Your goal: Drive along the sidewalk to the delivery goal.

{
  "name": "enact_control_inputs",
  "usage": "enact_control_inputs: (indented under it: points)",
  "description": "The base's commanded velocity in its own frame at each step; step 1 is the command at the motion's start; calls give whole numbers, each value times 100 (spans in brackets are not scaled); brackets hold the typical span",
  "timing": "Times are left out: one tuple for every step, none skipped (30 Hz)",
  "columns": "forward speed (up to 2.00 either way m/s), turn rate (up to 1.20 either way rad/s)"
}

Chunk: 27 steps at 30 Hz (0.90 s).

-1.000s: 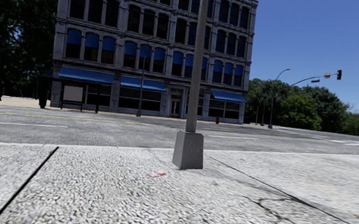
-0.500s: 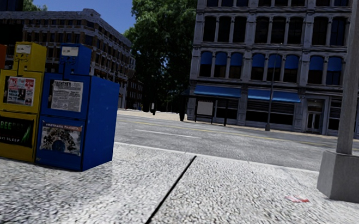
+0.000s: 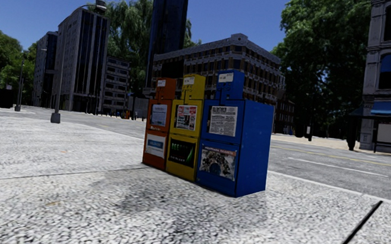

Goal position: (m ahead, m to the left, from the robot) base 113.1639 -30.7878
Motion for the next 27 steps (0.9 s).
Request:
enact_control_inputs:
  points:
    - [0,120]
    - [0,120]
    - [0,120]
    - [0,120]
    - [0,120]
    - [0,120]
    - [0,120]
    - [0,120]
    - [0,120]
    - [0,120]
    - [0,120]
    - [0,120]
    - [0,117]
    - [0,0]
    - [0,0]
    - [0,0]
    - [6,0]
    - [49,0]
    - [130,0]
    - [166,0]
    - [189,0]
    - [200,0]
    - [200,0]
    - [200,0]
    - [200,0]
    - [200,0]
    - [200,0]
